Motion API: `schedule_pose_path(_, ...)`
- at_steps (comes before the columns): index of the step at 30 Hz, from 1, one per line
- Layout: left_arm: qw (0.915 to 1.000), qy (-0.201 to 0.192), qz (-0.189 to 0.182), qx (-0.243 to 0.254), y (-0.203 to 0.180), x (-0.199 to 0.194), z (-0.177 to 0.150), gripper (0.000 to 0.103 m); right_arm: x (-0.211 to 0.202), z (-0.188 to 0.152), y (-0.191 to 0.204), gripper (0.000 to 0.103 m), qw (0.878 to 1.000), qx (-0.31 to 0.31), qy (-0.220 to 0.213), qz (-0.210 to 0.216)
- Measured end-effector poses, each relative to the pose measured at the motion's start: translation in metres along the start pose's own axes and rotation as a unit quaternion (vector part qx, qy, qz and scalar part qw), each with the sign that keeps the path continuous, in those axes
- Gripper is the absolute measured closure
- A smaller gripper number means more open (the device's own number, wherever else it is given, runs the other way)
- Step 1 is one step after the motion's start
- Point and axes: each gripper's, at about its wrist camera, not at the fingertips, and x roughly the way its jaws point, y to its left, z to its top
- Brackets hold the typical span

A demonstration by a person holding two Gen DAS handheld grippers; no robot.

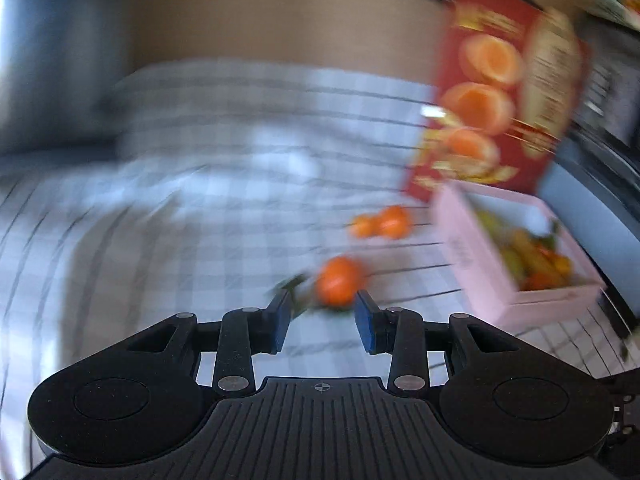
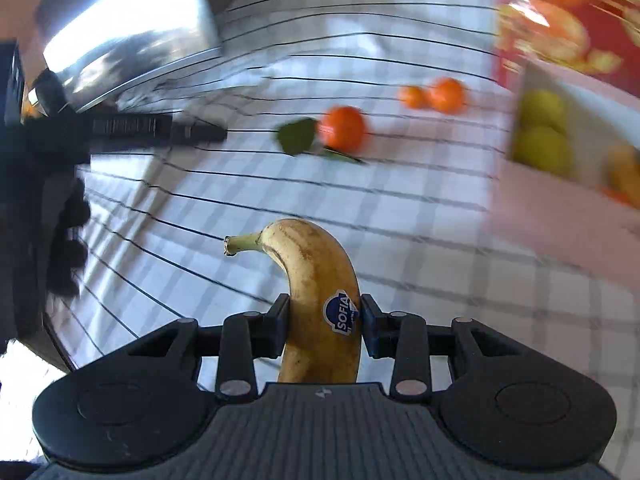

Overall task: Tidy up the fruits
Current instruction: 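Grasp a small mandarin with the left tool and lift it, then carry the banana over the pink box with the right tool while the left tool holds the mandarin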

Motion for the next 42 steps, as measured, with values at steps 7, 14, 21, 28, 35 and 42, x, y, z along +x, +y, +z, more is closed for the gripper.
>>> schedule_pose_path(7, 0.9892, 0.049, -0.036, 0.133, -0.047, 0.099, 0.057, 0.060, -0.035, -0.027, -0.043, 0.067, 0.997, 0.056, -0.029, -0.052)
schedule_pose_path(14, 0.9727, 0.099, -0.020, 0.209, -0.052, 0.168, 0.073, 0.061, -0.046, -0.048, -0.072, 0.067, 0.990, 0.106, -0.036, -0.088)
schedule_pose_path(21, 0.9717, 0.125, -0.027, 0.198, -0.050, 0.196, 0.068, 0.061, -0.048, -0.060, -0.083, 0.067, 0.988, 0.128, -0.031, -0.085)
schedule_pose_path(28, 0.9810, 0.117, -0.031, 0.152, -0.040, 0.192, 0.073, 0.069, -0.046, -0.060, -0.081, 0.065, 0.989, 0.117, -0.034, -0.084)
schedule_pose_path(35, 0.9856, 0.090, -0.079, 0.119, -0.057, 0.109, 0.051, 0.069, -0.040, -0.060, -0.070, 0.047, 0.991, 0.059, -0.036, -0.115)
schedule_pose_path(42, 0.9797, 0.119, -0.136, 0.086, -0.089, 0.028, -0.021, 0.069, -0.029, -0.059, -0.062, 0.046, 0.989, -0.005, -0.040, -0.144)
